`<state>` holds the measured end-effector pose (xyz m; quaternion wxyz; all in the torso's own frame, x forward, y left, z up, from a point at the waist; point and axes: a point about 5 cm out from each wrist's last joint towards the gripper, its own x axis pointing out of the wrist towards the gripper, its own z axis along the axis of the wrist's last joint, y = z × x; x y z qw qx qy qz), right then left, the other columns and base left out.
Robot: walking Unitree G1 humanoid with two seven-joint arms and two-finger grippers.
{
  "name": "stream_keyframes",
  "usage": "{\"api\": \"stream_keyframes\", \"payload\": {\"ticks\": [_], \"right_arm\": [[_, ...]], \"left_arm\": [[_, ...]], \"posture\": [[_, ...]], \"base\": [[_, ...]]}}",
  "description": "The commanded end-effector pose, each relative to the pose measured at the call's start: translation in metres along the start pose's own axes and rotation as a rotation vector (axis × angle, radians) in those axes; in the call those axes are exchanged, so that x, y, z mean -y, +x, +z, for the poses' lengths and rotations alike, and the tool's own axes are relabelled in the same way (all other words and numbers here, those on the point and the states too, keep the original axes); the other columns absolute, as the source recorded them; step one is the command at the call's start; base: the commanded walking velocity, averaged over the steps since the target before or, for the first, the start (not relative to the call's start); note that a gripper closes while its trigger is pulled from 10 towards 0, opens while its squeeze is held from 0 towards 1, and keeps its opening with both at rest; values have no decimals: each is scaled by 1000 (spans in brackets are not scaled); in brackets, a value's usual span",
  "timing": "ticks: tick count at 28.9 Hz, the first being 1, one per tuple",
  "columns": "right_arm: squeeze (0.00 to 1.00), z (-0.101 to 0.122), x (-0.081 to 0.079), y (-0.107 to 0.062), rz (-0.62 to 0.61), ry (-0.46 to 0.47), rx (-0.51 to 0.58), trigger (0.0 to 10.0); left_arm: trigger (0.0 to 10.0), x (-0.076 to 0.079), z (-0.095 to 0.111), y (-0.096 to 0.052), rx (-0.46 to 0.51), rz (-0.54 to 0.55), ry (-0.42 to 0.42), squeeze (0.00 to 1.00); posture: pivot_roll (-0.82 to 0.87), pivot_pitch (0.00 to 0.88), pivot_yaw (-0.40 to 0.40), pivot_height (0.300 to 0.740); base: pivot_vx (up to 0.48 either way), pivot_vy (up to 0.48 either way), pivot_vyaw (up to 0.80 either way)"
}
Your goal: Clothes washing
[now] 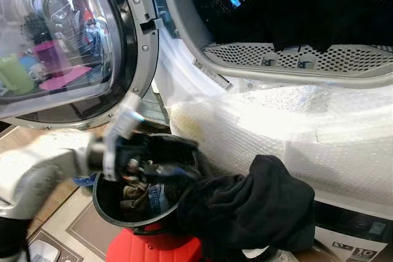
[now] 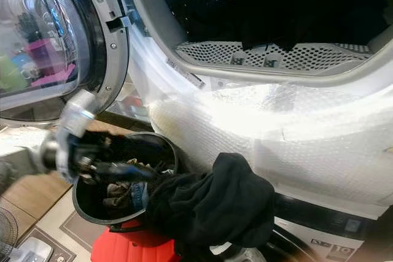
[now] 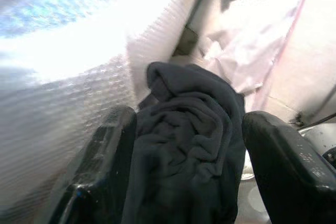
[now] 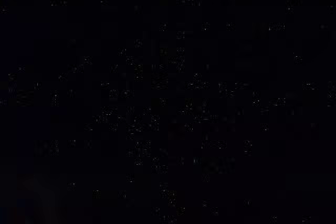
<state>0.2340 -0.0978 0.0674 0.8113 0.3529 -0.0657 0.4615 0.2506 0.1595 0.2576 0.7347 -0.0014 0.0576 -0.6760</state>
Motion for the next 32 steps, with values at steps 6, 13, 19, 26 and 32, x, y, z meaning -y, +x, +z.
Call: {"api": "stream_keyframes", "payload": {"ticks": [6,13,19,26,32], "right_arm": [[0,-1,-5,9,52,13,29,0],[0,6,-5,2,59,-2,19,0],[0,13,-22,-2,158,-9,-12,0],[0,29,-57,-2,328,-28,-58,0],[0,62,-85,28,482,-107,-1,0]], "left_arm": [[10000,-15,-32,-17,-92,298,-20,1000],[10000,-40,-94,-34,-132,791,-4,1000],[10000,-50,-149,-64,-199,1270,27,0],[10000,-35,-201,-76,-338,1355,20,0],[10000,-28,-229,-76,-459,1328,58,0]], "posture": [[69,71,217,740],[75,72,205,740],[65,72,193,740],[47,71,177,740],[29,60,170,740]], "base": [[0,0,0],[0,0,0],[0,0,0],[0,0,0],[0,0,0]]}}
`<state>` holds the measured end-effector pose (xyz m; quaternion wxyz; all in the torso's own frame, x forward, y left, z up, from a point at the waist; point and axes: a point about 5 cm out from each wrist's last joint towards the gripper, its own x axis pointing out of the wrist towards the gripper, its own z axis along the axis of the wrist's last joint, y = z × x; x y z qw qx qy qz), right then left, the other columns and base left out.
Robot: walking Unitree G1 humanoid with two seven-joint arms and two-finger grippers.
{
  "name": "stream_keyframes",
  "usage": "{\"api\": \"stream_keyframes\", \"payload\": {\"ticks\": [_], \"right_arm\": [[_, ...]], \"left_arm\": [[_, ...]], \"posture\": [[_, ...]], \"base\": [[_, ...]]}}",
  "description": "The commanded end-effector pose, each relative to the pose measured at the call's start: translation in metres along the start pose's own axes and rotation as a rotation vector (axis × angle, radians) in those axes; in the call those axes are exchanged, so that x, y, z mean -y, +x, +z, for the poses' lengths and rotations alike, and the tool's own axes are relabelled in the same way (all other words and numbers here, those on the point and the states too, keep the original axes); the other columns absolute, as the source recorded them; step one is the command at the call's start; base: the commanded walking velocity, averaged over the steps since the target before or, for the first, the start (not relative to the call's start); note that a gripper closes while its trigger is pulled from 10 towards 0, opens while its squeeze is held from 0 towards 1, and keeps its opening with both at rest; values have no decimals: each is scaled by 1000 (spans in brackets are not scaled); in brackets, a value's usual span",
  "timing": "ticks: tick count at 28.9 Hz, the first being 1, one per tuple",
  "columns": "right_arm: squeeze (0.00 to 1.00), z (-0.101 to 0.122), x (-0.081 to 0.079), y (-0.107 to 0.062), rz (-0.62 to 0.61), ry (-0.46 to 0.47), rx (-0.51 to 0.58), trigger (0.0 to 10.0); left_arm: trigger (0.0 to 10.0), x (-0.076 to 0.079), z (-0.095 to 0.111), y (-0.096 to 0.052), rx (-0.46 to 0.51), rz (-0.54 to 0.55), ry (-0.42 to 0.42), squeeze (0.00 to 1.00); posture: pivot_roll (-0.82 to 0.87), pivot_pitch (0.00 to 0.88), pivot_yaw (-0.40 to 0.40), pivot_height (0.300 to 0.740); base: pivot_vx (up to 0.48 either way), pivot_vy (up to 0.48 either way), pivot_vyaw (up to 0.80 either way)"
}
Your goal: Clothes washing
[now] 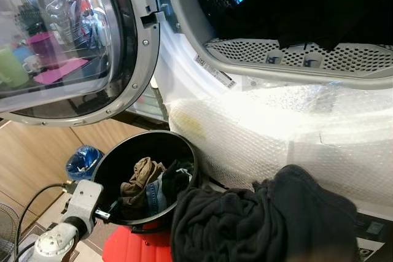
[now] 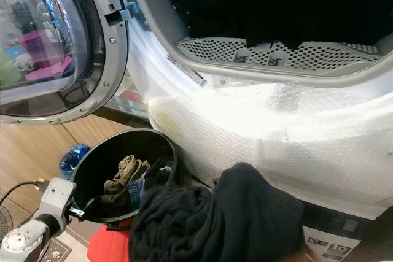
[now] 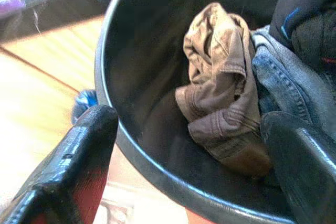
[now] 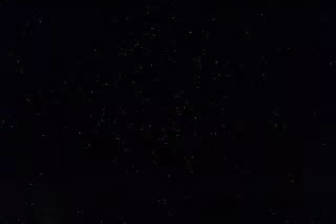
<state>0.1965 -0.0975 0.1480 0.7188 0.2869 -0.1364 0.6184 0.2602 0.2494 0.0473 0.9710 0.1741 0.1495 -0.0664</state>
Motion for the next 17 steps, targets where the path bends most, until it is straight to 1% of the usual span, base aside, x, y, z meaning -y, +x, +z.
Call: {"api": "stream_keyframes", "payload": {"ticks": [1,2,3,4,5,6,7,8,9,11,12,13,14,17], "right_arm": [[0,21,-7,28,109,-55,52,0],[0,24,-7,31,119,-62,55,0],[0,30,-5,39,135,-84,66,0],[0,39,-1,51,160,-114,81,0],[0,43,0,56,180,-120,86,0],[0,53,5,69,203,-119,108,0],[0,55,6,73,207,-117,116,0],[0,64,10,81,215,-104,146,0],[0,64,10,81,215,-104,146,0],[0,83,18,100,247,-94,193,0],[0,87,19,103,265,-95,205,0],[0,87,19,103,265,-95,205,0],[0,99,21,112,298,-96,215,0],[0,114,25,124,337,-94,212,0]], "left_arm": [[10000,3,-18,-3,-67,-15,42,0],[10000,4,-19,-3,-64,-16,43,0],[10000,6,-20,-2,-66,-22,48,0],[10000,9,-22,-1,-71,-31,50,0],[10000,10,-23,0,-73,-34,48,0],[10000,13,-24,1,-74,-38,43,0],[10000,14,-24,1,-73,-39,41,0],[10000,16,-25,1,-71,-44,39,0],[10000,16,-25,1,-71,-44,39,0],[10000,21,-28,1,-69,-47,30,0],[10000,22,-29,0,-70,-46,25,0],[10000,22,-29,0,-70,-46,25,0],[10000,24,-32,0,-71,-44,17,0],[10000,28,-34,-1,-70,-44,13,0]], "posture": [[27,59,169,740],[27,59,169,740],[23,53,163,740],[18,51,162,740],[17,49,159,740],[15,46,156,740],[14,45,155,740],[19,44,147,740],[19,44,147,740],[31,40,131,740],[35,41,125,740],[35,41,125,740],[40,41,117,740],[44,46,108,740]], "base": [[0,0,0],[0,0,0],[0,0,0],[0,0,0],[0,0,0],[0,0,0],[0,0,0],[0,0,0],[0,0,0],[0,0,0],[0,0,0],[0,0,0],[0,0,0],[0,0,0]]}}
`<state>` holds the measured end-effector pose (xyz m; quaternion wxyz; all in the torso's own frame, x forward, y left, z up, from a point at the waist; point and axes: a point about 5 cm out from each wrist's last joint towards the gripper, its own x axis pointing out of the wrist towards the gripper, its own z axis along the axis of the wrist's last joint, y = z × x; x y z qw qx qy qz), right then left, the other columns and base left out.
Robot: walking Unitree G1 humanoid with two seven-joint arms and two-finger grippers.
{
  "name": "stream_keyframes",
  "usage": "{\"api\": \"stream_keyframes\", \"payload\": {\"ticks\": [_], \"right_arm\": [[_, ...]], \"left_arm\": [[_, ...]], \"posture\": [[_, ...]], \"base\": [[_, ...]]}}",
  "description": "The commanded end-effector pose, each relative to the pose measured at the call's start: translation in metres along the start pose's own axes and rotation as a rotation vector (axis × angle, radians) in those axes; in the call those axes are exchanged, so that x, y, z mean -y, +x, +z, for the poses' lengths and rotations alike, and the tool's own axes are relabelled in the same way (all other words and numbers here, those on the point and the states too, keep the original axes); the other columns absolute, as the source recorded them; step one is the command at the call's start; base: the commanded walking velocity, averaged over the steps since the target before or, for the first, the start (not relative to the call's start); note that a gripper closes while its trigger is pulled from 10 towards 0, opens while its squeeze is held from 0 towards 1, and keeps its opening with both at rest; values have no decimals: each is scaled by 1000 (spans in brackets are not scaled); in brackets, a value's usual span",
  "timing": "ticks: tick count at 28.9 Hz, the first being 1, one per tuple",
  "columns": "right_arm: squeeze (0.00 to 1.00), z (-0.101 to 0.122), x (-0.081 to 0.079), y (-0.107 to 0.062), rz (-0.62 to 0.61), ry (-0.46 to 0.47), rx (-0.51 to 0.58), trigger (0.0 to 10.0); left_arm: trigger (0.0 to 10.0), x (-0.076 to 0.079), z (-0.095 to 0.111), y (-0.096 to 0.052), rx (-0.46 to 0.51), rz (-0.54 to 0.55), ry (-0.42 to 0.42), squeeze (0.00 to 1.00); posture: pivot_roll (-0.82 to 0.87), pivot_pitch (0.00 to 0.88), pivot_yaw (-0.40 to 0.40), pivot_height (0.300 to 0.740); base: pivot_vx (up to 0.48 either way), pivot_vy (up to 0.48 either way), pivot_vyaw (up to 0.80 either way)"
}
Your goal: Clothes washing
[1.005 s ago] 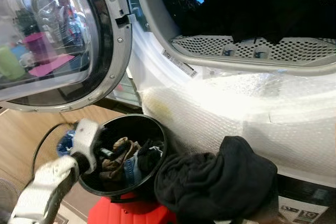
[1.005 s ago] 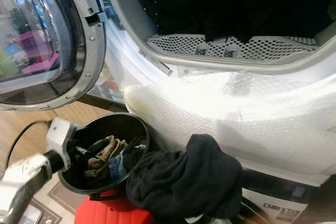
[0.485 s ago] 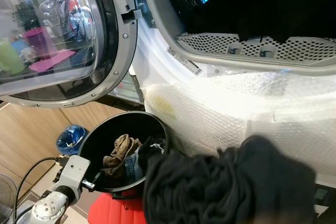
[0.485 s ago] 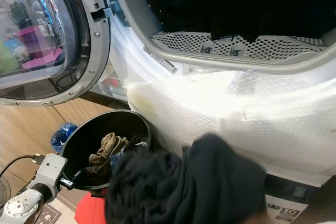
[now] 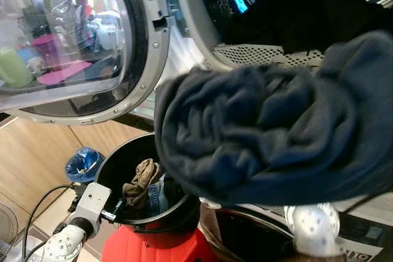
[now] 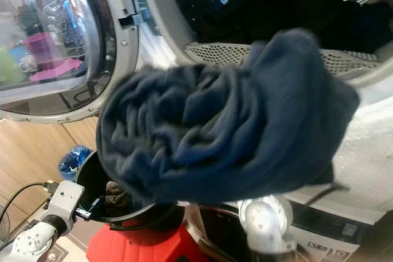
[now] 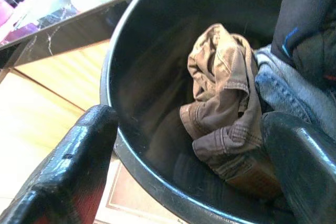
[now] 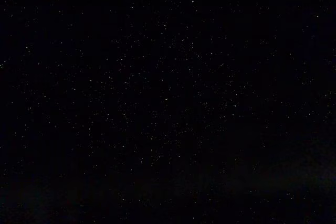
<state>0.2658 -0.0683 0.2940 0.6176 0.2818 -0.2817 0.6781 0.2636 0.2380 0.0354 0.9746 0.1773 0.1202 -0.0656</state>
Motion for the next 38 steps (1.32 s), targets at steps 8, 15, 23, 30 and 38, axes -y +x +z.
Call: {"api": "stream_keyframes", "payload": {"ticks": [8,15,23,30,38], "right_arm": [[0,34,30,45,156,60,-32,0],[0,69,88,103,3,3,-91,0],[0,99,123,131,-710,-315,-163,0],[0,135,135,103,-1151,-345,-4,0],[0,175,138,42,-1525,-347,213,0]], "left_arm": [[10000,24,-32,-11,-127,-49,-40,0],[10000,31,-31,-10,-109,-28,-70,0],[10000,32,-34,-15,-100,41,-136,0],[10000,37,-32,-17,-77,70,-174,0],[10000,41,-32,-24,-71,95,-206,0]], "posture": [[43,48,79,740],[75,47,36,740],[139,51,-12,740],[188,53,-47,740],[213,69,-64,740]], "base": [[0,0,0],[0,0,0],[0,0,0],[0,0,0],[0,0,0]]}}
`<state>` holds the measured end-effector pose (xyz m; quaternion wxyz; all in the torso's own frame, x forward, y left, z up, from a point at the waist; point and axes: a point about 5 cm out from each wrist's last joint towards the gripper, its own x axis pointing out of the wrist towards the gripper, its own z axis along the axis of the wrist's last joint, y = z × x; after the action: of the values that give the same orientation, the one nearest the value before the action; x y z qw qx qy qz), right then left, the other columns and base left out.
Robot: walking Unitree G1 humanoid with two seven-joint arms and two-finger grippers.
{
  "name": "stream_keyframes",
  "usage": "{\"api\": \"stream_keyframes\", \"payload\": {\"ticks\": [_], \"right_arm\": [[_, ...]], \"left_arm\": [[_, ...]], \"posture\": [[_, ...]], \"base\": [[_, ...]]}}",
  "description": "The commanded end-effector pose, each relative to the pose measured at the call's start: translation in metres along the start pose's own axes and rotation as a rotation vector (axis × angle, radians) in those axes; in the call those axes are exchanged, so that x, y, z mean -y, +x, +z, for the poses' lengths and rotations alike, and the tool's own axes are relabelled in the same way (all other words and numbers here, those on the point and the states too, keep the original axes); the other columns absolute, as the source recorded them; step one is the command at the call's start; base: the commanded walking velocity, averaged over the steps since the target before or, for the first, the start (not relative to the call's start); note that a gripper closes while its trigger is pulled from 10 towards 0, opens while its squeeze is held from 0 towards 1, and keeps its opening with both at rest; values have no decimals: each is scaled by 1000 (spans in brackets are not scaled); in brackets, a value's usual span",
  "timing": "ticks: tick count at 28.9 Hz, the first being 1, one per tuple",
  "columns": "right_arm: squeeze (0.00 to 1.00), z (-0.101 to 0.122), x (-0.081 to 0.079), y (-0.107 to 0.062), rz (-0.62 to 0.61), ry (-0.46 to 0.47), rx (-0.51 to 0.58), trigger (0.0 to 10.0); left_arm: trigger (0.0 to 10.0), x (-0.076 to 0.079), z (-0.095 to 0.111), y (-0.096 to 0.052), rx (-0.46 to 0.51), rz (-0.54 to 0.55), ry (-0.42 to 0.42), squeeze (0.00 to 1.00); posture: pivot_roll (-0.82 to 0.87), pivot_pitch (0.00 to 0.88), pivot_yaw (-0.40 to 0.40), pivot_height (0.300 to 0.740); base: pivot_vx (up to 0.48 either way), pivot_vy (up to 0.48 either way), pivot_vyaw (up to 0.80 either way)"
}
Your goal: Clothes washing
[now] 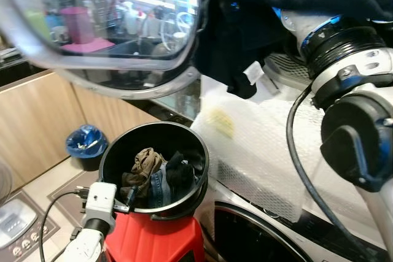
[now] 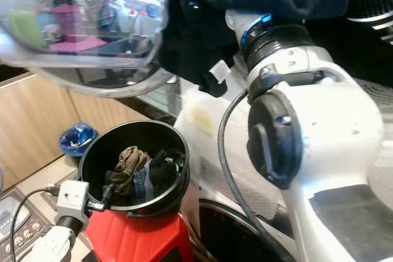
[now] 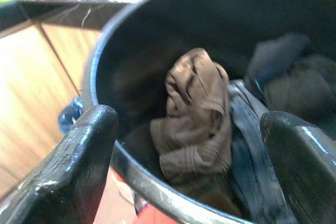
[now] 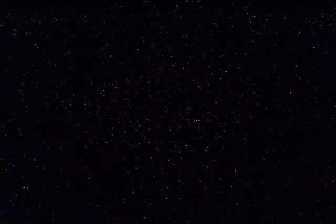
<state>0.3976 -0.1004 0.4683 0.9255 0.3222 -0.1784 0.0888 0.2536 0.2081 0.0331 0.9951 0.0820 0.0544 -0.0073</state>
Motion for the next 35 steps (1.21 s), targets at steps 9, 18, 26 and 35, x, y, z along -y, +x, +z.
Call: {"api": "stream_keyframes", "payload": {"ticks": [9,18,26,35], "right_arm": [[0,-7,38,-3,208,221,-2,0],[0,-21,59,-15,512,452,76,0],[0,-23,79,-22,574,460,110,0],[0,-6,106,-43,845,564,322,0]], "left_arm": [[10000,3,-43,-34,-229,-30,-1,0],[10000,-3,-39,-33,-224,-26,15,0],[10000,-11,-35,-31,-215,-6,22,0],[10000,-13,-35,-32,-219,1,18,0]], "posture": [[180,114,-18,740],[181,120,12,740],[177,124,15,740],[170,128,19,740]], "base": [[0,0,0],[0,0,0],[0,0,0],[0,0,0]]}}
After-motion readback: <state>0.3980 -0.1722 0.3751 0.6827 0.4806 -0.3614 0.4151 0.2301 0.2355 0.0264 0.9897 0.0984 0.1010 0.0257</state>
